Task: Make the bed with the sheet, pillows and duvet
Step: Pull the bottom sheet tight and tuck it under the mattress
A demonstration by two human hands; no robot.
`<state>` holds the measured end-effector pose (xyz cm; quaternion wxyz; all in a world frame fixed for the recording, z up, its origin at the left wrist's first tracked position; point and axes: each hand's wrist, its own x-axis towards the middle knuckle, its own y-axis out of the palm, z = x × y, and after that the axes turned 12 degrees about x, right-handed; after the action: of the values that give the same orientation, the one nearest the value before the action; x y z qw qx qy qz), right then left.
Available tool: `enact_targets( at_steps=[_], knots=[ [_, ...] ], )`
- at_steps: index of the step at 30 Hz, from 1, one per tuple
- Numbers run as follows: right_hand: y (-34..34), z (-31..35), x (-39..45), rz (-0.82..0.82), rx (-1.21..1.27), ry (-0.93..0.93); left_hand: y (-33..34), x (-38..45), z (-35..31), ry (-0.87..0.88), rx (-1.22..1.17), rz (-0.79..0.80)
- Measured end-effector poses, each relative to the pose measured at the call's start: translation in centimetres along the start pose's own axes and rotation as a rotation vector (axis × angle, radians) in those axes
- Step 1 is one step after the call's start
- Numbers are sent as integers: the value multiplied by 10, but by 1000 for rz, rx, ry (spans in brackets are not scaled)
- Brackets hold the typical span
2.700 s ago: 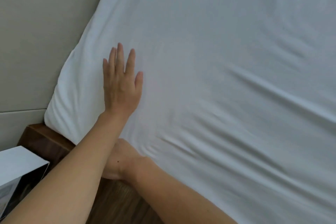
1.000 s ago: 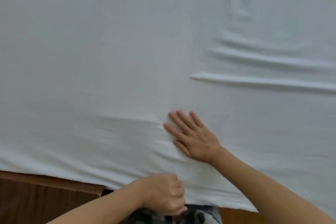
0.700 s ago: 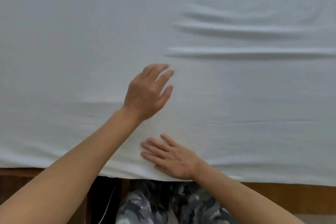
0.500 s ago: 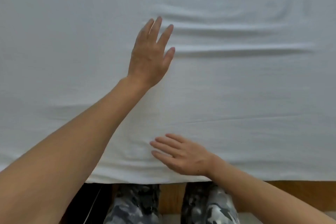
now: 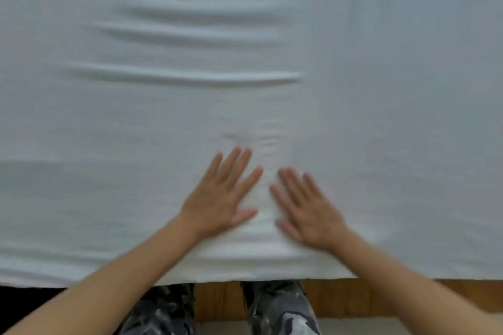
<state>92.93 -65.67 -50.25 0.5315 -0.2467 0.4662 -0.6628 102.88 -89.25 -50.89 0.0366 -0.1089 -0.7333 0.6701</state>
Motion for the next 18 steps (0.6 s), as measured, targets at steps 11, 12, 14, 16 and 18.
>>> enact_targets(
  at_steps=[11, 12, 14, 16, 18],
  knots=[
    [28, 61, -73, -44, 77, -168, -5, -78, -45, 366, -18, 73],
    [26, 61, -76, -46, 78, -181, -7, -85, -42, 357, -37, 38],
    [23, 63, -84, -21, 71, -174, -12, -101, -38, 309, -59, -5],
    [23, 65, -92, 27, 61, -153, -15, -118, -35, 295, -43, 20],
    [24, 66, -96, 64, 56, -112, -15, -133, -31, 273, -16, 86]
  ],
)
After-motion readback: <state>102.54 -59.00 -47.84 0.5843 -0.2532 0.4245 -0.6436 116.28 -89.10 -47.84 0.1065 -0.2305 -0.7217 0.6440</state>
